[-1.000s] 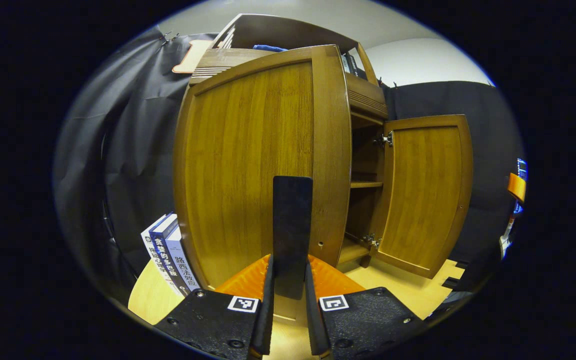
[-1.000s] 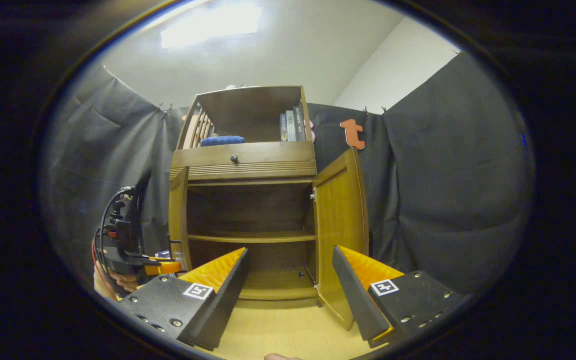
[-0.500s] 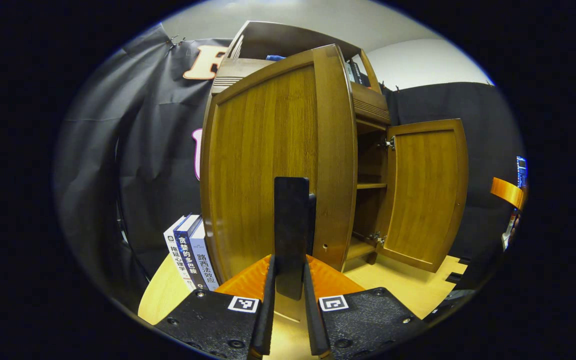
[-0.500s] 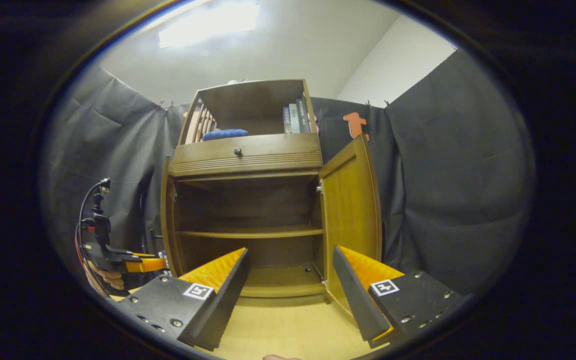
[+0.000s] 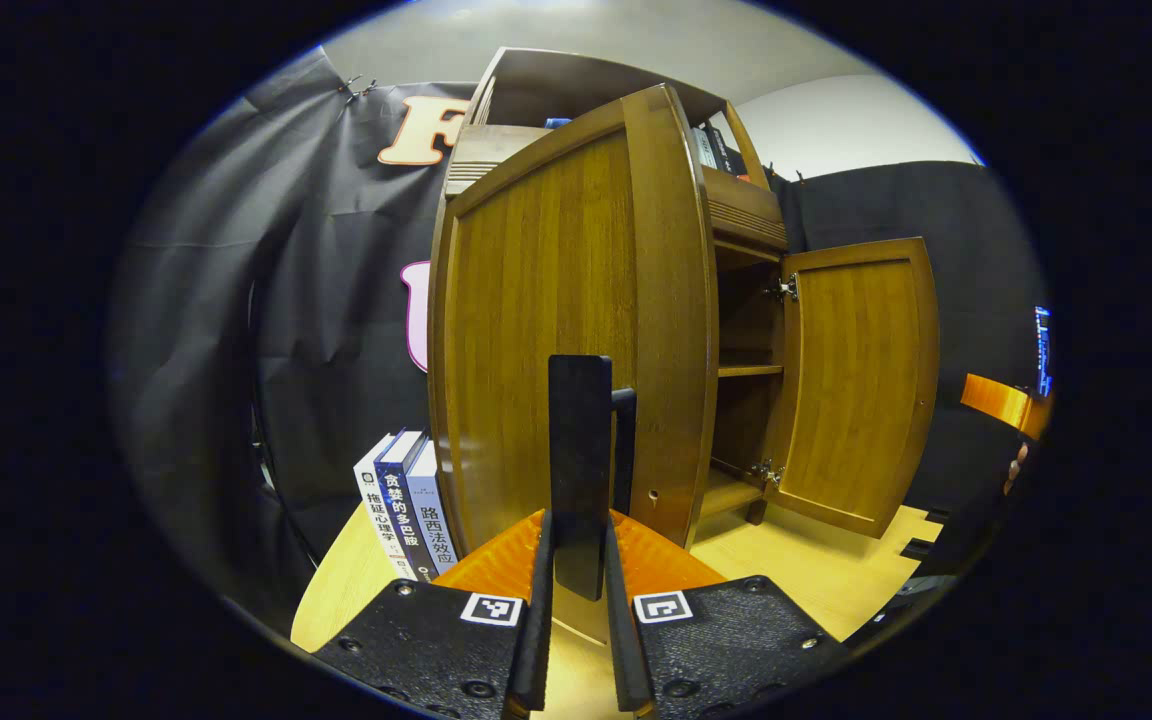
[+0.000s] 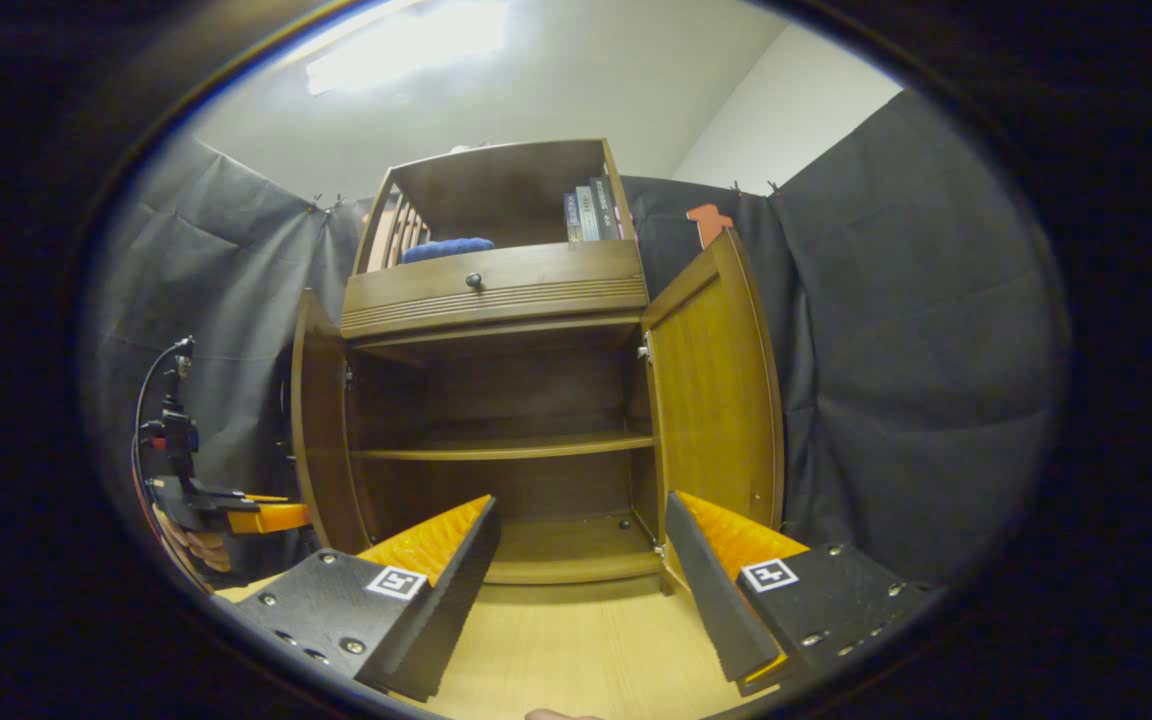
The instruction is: Open the right door of the double-door shoe cabinet with the right hand, and open the left door with the left hand.
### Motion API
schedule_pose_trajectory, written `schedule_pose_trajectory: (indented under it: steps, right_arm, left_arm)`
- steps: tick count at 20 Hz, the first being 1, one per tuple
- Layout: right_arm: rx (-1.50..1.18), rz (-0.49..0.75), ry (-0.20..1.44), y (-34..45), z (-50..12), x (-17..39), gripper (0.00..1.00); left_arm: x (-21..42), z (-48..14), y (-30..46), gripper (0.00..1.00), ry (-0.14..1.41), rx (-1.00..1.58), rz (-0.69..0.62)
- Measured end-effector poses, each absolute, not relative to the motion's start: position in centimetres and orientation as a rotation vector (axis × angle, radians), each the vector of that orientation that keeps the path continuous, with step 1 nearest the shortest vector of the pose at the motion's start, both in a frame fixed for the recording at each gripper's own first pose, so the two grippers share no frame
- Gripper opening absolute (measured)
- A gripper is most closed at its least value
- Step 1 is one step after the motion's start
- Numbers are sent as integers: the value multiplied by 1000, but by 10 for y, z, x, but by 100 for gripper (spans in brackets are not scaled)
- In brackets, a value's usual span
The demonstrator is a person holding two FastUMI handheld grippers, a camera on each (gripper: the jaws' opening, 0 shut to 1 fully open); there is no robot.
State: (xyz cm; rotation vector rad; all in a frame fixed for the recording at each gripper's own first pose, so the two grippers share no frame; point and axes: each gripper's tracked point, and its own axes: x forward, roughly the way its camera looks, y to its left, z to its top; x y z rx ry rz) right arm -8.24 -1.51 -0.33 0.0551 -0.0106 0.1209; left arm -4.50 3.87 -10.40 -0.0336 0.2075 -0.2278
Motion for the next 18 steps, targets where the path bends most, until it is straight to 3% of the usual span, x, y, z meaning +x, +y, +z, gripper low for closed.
schedule_pose_trajectory:
  steps: [18]
  right_arm:
    - [88, 138, 23, -3, -18, -81, 98]
  left_arm:
    - [-67, -98, 109, 16, 196, -25, -150]
